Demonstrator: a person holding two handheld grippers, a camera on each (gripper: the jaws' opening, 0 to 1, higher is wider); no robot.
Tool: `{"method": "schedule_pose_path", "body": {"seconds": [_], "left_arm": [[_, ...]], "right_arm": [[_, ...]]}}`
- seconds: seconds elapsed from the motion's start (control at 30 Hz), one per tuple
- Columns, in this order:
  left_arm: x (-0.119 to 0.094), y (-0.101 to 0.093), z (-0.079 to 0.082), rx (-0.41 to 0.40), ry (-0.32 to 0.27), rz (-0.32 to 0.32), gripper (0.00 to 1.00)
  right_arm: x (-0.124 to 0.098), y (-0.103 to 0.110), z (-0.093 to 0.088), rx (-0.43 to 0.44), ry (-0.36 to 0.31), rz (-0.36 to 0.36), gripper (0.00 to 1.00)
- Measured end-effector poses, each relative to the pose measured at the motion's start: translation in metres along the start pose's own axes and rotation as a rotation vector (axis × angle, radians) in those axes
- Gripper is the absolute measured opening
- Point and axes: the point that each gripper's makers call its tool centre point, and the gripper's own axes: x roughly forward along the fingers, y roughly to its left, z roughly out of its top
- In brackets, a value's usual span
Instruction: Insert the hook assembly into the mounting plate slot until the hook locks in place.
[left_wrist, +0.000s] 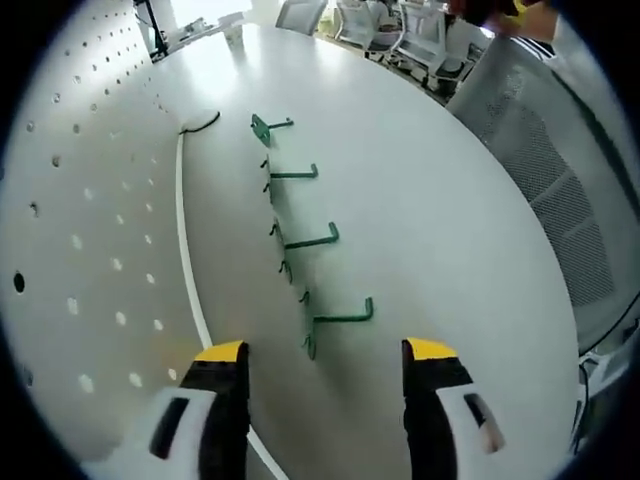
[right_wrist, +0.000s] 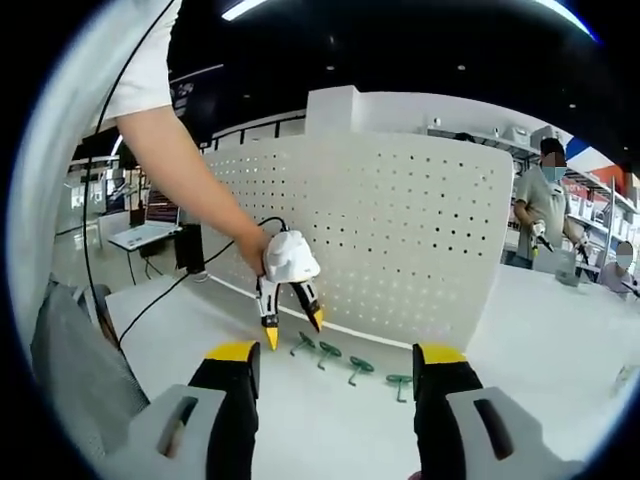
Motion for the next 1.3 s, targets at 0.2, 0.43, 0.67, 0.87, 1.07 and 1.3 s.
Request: {"method": "schedule_pose_path", "body": {"seconds": [0.2,0.43,0.67,0.87,1.07,1.3], "left_arm": [[-0.002,0.01,0.002,-0.083,-0.019,0.039,0.39],[-0.001,0.007,0.002,-0.077,-0.009,0.048,0.26],[0.0,0.01,0.003,-0.125,-0.034,0.086,0.18],[0.001,0.004,0.006,-0.064,-0.032,0.101,0.06],[0.001,0.005,0.007,-0.073,-0.018,0.123,0.05],[0.0,0.005,0.008,-0.058,0.001,0.159,0.04]], "right_arm": [[0.0,-0.001,0.0,0.007,0.0,-0.006,0.57],[0.001,-0.001,0.002,0.004,-0.006,-0.002,0.56],[0.001,-0.002,-0.001,0.014,0.0,0.0,0.52],[0.0,-0.002,0.0,0.018,-0.004,-0.002,0.51],[0.0,-0.002,0.0,0.019,-0.005,0.001,0.51],[-0.001,-0.003,0.0,0.025,-0.007,-0.002,0.5]]}}
